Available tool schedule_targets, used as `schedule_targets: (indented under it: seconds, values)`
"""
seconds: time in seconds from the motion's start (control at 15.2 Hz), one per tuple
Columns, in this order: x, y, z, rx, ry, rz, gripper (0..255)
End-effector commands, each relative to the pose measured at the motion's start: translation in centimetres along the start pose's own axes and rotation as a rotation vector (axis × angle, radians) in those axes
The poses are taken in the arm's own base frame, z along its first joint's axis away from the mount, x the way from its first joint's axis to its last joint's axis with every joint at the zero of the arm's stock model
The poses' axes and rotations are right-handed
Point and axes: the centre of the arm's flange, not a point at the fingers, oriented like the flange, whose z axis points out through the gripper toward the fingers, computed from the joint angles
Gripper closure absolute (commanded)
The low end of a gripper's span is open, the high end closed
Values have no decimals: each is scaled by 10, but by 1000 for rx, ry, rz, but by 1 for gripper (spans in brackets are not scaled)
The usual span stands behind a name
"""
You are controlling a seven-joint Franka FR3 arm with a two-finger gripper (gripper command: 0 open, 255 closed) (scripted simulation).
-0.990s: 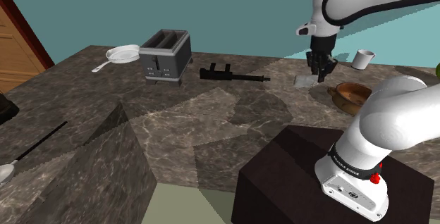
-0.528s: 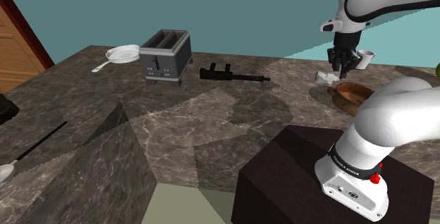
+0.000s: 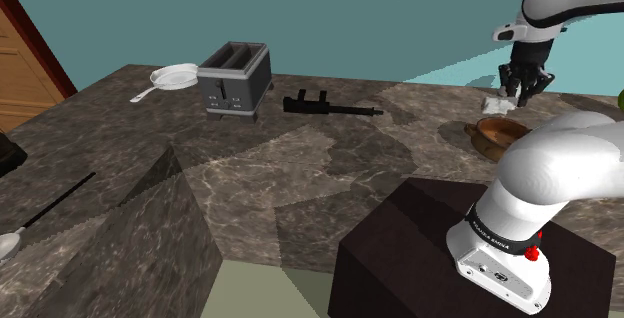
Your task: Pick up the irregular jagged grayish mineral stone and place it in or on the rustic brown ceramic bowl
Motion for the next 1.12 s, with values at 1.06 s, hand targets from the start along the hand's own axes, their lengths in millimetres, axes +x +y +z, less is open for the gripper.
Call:
schedule_targets:
  seconds: [1.06]
  values:
    - [-88,7,63,0,-1,-1,255]
